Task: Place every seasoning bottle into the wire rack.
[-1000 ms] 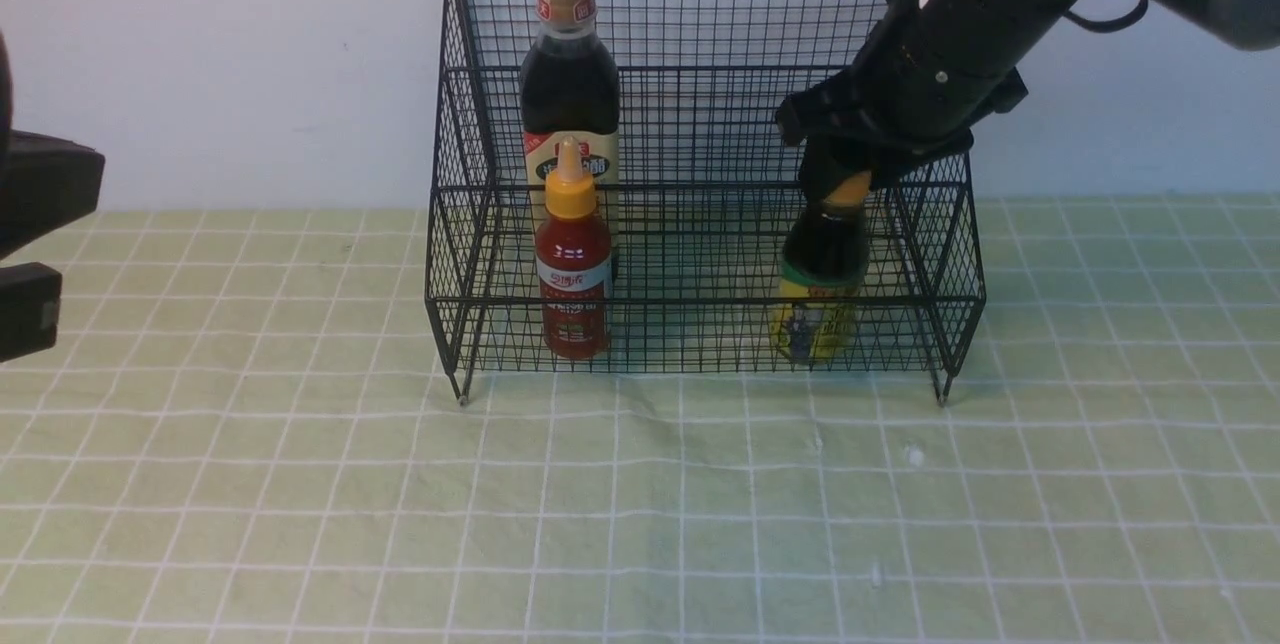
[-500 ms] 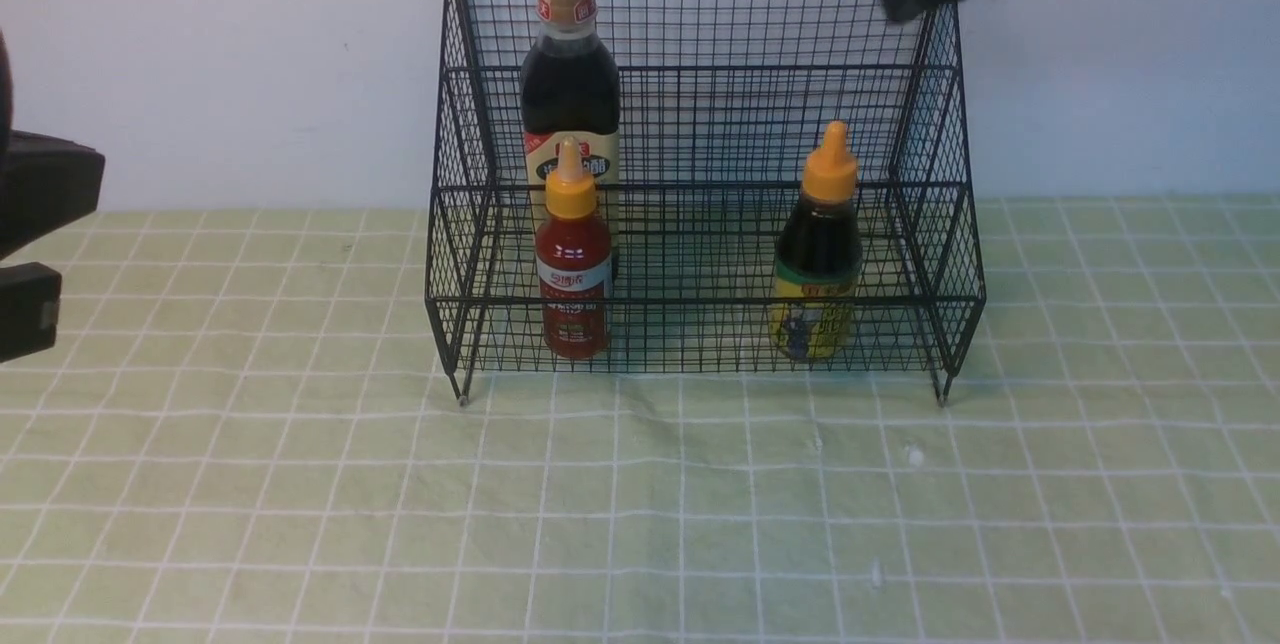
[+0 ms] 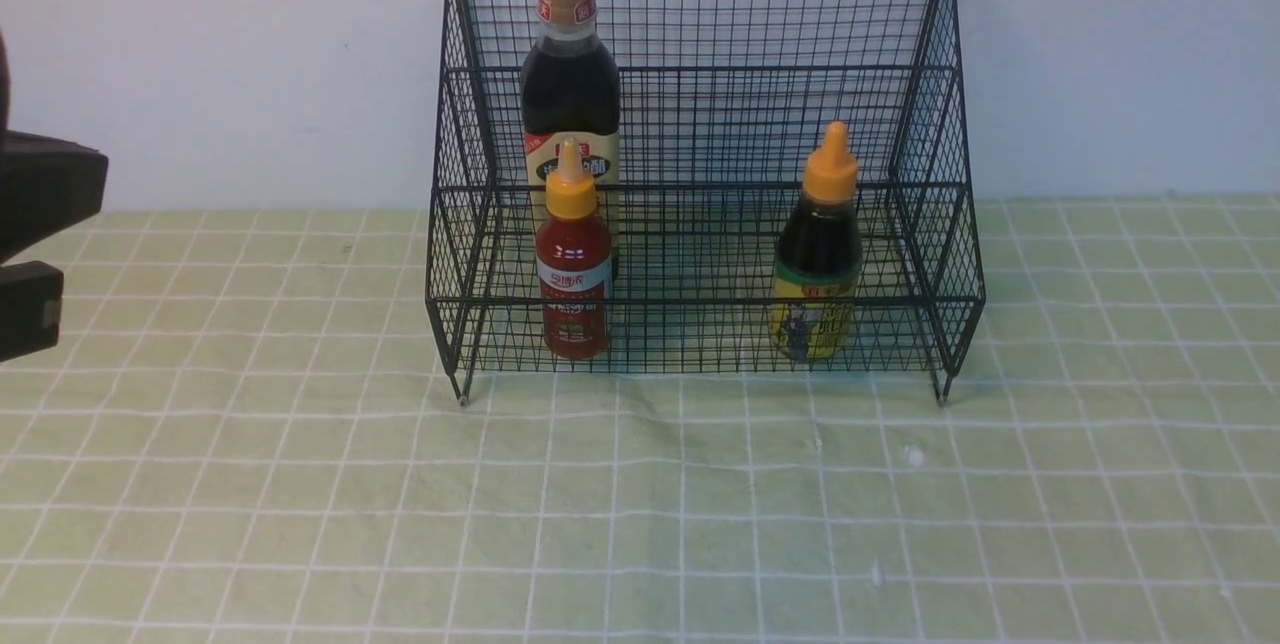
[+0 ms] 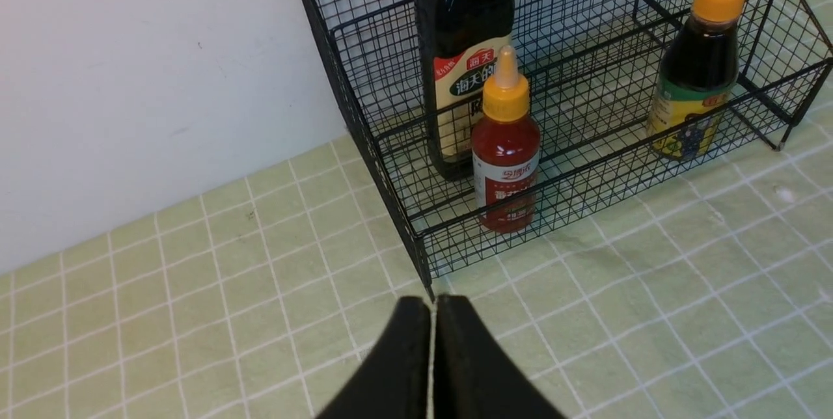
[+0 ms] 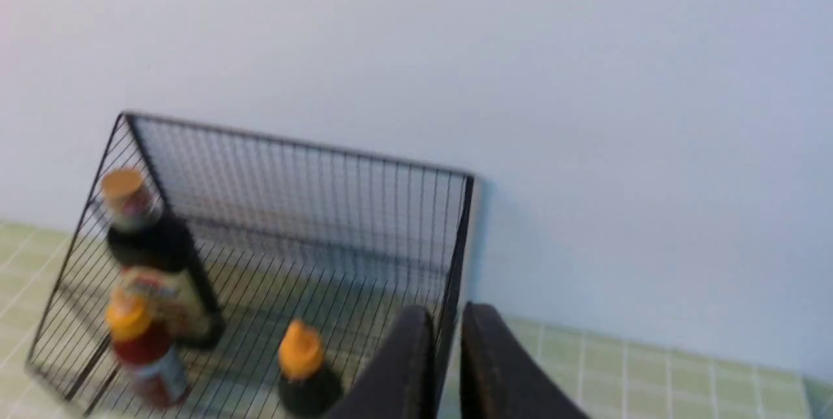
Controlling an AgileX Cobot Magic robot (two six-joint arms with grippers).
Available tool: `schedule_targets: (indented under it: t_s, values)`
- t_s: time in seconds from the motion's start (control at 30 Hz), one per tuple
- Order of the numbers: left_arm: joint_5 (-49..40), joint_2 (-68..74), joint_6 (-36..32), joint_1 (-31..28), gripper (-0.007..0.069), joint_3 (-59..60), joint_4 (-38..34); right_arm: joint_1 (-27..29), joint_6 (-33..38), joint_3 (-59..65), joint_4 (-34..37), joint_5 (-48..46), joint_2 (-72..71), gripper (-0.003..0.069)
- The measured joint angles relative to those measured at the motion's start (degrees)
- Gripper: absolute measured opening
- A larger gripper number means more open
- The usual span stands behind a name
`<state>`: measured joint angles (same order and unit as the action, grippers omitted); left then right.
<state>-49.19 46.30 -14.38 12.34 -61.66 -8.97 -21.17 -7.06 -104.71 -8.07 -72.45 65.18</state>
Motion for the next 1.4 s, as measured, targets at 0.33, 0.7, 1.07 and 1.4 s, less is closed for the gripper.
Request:
schedule_targets:
  t_s: [0.33, 0.7, 1.07, 1.4]
  values:
    - [0.0, 0.0, 0.0, 0.0, -0.0006, 0.16, -2.48, 0.0, -5.51, 45.93, 1.29, 31.84, -37.28, -0.0013]
    - [1.5, 0.06, -0.39, 0.0, -0.0006, 4.68, -5.25, 0.0, -7.06, 71.14, 2.27, 61.64, -56.87, -0.0015]
    - [8.24, -14.16, -4.53, 0.0, -0.0006, 14.18, -9.2, 0.0, -7.23, 71.37, 2.56, 65.82, -56.93, -0.0015]
    - [9.48, -22.7, -4.53, 0.0, -0.0006, 15.16, -10.73, 0.0, -7.23, 71.37, 2.56, 65.82, -56.93, -0.0015]
